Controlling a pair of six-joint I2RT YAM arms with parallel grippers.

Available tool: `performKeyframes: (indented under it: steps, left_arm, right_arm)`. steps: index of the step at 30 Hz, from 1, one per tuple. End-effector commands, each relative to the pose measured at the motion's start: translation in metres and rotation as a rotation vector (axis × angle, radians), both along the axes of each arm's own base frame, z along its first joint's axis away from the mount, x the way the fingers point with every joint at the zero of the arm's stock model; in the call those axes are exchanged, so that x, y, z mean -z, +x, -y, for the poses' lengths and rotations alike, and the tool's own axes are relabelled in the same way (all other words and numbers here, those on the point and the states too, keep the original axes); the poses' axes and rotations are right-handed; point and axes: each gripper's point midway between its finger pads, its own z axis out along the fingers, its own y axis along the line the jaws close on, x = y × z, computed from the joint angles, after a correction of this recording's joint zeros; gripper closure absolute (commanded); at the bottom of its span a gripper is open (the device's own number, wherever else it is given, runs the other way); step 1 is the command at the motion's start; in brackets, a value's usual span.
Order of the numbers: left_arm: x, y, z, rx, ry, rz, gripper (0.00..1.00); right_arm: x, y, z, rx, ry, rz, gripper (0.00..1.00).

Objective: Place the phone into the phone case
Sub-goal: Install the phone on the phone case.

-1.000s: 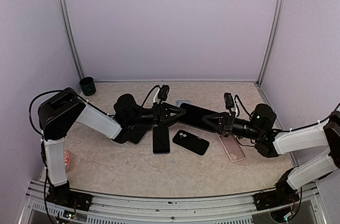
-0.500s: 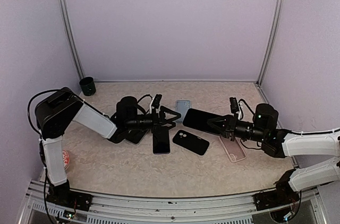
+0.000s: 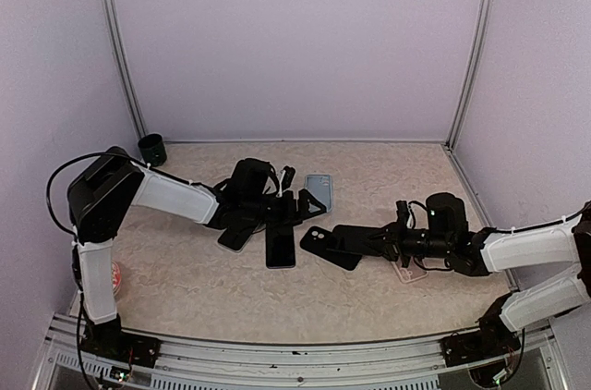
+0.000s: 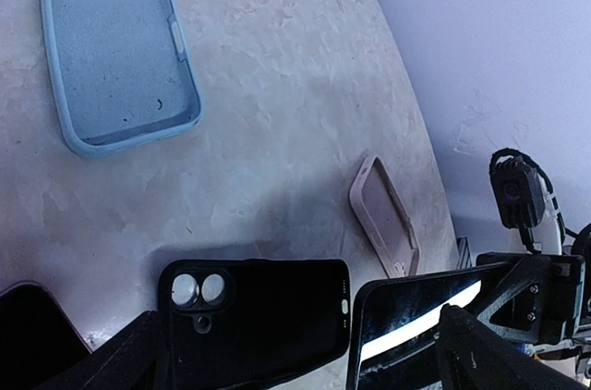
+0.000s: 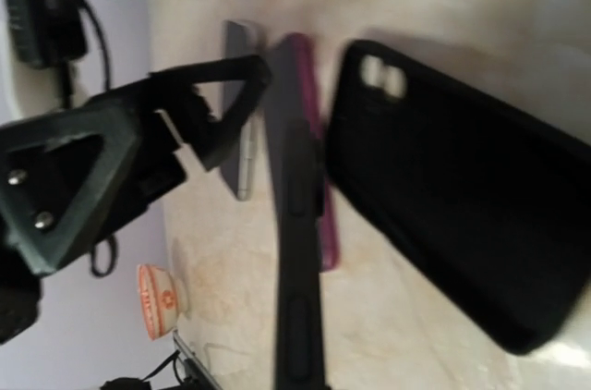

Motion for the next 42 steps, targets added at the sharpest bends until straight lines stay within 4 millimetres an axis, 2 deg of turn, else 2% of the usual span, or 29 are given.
performKeyframes:
  steps: [1, 8, 17, 28, 34, 42]
  left_arm:
    - [0.028, -0.002, 0.007, 0.004, 0.123, -0.028, 0.01]
    - [0.045, -0.003, 0.016, -0.034, 0.270, -0.058, 0.01]
    - [0.070, -0.014, -0.006, -0.130, 0.452, -0.150, 0.01]
    - [0.077, -0.032, -0.014, -0.169, 0.590, -0.189, 0.01]
    - [0.076, -0.047, -0.015, -0.149, 0.584, -0.219, 0.01]
    - [0.080, -0.043, -0.053, -0.202, 0.690, -0.179, 0.01]
  right_arm:
    - [-0.001, 0.004, 0.001, 0.039, 0.026, -0.013, 1.00]
    - [-0.001, 0.007, 0.001, 0.065, -0.004, -0.020, 1.00]
    - [0.010, 0.004, -0.012, 0.045, -0.022, -0.054, 1.00]
    - [0.007, 0.008, -0.008, 0.077, -0.051, -0.047, 1.00]
    - [0.010, 0.010, -0.007, 0.088, -0.061, -0.052, 1.00]
    - [0.011, 0.010, -0.007, 0.094, -0.058, -0.063, 1.00]
